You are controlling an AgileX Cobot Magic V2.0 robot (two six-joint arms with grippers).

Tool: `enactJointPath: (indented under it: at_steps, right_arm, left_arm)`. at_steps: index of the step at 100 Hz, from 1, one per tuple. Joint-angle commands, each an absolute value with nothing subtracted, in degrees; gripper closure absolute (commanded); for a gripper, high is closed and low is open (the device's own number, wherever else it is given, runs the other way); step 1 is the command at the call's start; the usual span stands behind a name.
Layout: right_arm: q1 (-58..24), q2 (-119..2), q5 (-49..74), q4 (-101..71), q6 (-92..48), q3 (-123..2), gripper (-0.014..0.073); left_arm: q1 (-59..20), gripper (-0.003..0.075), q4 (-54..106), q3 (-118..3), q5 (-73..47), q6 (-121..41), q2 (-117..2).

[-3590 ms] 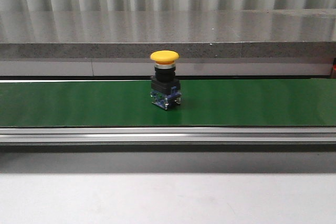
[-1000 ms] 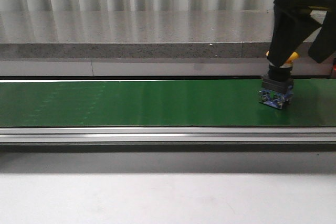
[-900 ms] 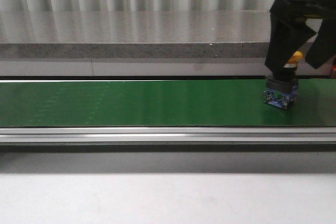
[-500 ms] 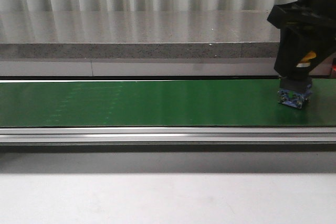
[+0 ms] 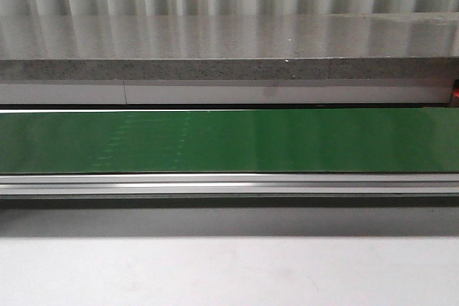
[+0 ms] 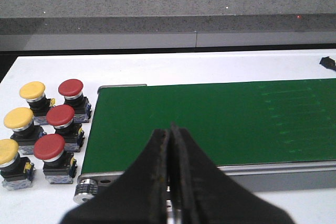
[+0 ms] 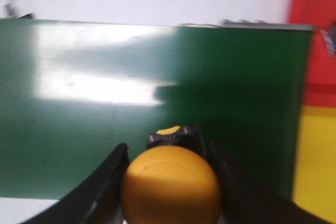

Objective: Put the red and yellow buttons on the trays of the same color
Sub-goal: 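Place the yellow button into the yellow tray and open the right gripper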

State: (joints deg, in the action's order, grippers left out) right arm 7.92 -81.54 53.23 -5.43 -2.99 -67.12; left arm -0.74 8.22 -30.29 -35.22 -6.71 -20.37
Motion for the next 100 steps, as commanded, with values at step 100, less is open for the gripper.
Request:
enactJointPath:
  at_steps: [100]
  right_arm:
    - [31.3, -89.2, 30.4, -3.7, 7.8, -52.8, 0.0458]
  left_arm:
    - [-1.1, 0.0740, 8.8, -31.7, -30.8, -6.7, -20.8]
